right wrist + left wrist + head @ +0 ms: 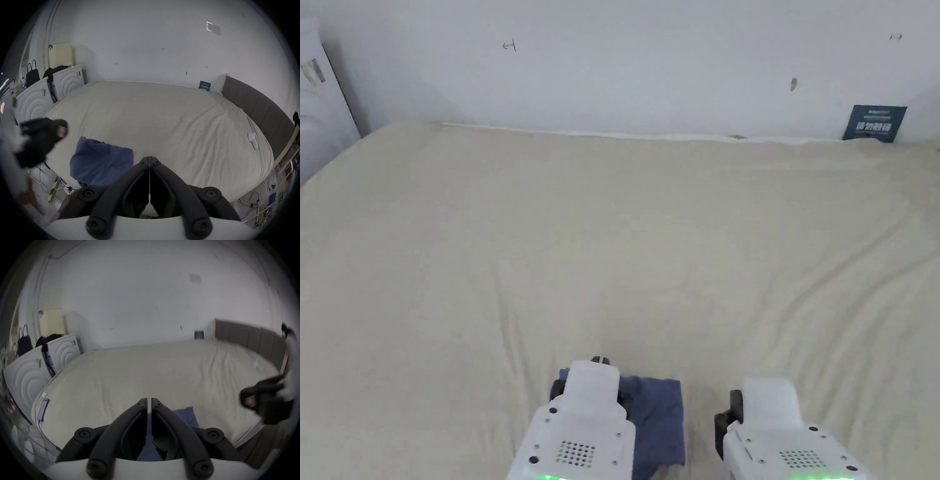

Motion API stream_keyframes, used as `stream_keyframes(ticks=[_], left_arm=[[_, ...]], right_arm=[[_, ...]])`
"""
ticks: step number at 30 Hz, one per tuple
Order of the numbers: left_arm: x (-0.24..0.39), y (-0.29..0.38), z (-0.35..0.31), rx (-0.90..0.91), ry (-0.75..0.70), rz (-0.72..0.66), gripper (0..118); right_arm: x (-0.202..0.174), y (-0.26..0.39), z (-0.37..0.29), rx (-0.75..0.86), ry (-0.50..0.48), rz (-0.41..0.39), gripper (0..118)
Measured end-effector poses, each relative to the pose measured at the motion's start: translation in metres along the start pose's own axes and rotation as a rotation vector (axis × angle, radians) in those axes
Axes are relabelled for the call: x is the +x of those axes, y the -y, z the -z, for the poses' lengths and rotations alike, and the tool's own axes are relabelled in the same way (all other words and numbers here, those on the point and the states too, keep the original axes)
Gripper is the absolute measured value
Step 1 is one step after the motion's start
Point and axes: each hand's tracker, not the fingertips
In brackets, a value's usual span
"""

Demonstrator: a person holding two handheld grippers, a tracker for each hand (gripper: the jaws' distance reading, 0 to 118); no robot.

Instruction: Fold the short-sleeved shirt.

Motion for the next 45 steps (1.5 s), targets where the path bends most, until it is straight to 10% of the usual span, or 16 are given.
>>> stream_keyframes(ticks=[10, 15, 23, 25, 29, 32, 43, 45], left_arm=[[-0.069, 0.016, -0.045, -0.013, -0.085, -0.043, 6], [-0.085, 0.017, -0.035, -0.091, 0.106, -0.241, 6], [-0.122, 0.047, 0.004, -0.200, 0.374, -0.374, 21], [-0.125, 0.051, 0.010, -0.231, 0.379, -0.351, 41], [-0.125, 0.063, 0.036, -0.309, 0.355, -0.381, 118], [-0.124, 0.070, 0.060, -0.342, 0.320, -0.384, 118], [-0.082, 0.102, 0.127, -0.540, 0.363, -0.318, 117], [-0.066, 0.102, 0.123, -0.503, 0.365, -0.245, 97]], right_arm=[[-0.029, -0.015, -0.011, 0.051, -0.185, -0.029, 2], [-0.011, -0.006, 0.043, -0.077, -0.672, 0.172, 0], [-0.003, 0.046, 0.168, -0.347, -0.927, 0.416, 0], [0.001, 0.059, 0.190, -0.456, -0.895, 0.475, 0], [0.001, 0.067, 0.203, -0.479, -0.858, 0.523, 0], [-0.009, 0.060, 0.197, -0.467, -0.809, 0.416, 0], [0.000, 0.072, 0.204, -0.461, -0.881, 0.464, 1], [0.002, 0.075, 0.205, -0.453, -0.885, 0.465, 1]])
